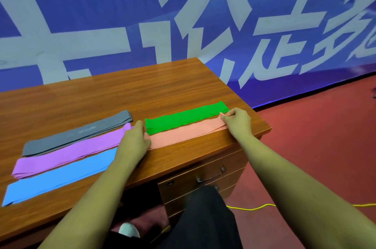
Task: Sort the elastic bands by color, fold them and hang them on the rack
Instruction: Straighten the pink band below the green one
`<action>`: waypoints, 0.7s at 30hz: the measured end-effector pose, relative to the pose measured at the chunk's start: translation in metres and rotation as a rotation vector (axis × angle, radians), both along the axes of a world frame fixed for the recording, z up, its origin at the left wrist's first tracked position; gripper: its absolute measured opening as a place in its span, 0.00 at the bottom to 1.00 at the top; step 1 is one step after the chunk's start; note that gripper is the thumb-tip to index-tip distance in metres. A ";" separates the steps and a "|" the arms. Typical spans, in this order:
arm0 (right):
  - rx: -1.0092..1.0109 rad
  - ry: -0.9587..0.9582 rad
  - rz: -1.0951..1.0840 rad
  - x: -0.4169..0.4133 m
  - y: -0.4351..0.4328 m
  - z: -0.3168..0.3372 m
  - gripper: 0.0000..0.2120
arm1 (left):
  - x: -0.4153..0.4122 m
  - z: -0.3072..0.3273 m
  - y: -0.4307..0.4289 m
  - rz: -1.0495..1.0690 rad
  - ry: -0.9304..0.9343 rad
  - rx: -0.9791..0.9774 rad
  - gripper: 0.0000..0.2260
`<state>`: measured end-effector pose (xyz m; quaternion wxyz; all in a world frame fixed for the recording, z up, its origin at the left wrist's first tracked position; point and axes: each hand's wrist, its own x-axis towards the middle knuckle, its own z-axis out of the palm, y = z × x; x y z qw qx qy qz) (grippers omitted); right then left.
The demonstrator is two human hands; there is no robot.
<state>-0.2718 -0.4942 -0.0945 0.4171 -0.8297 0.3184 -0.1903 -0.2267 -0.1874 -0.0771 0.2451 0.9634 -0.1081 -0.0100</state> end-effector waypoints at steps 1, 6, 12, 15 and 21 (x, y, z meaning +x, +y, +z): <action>-0.024 -0.003 0.006 -0.002 0.002 0.000 0.11 | -0.001 -0.001 0.000 -0.002 -0.006 0.006 0.12; -0.104 -0.024 -0.027 -0.001 0.000 -0.006 0.10 | -0.001 -0.004 -0.001 0.005 -0.058 0.022 0.13; -0.320 0.171 -0.088 0.003 0.002 -0.012 0.14 | 0.007 -0.004 0.002 0.020 -0.047 0.114 0.16; -0.270 0.293 -0.119 0.011 0.003 -0.004 0.13 | 0.010 -0.002 0.000 0.011 -0.006 0.116 0.16; -0.138 0.361 -0.153 0.017 0.006 0.009 0.16 | 0.011 0.000 -0.001 0.014 0.041 0.177 0.15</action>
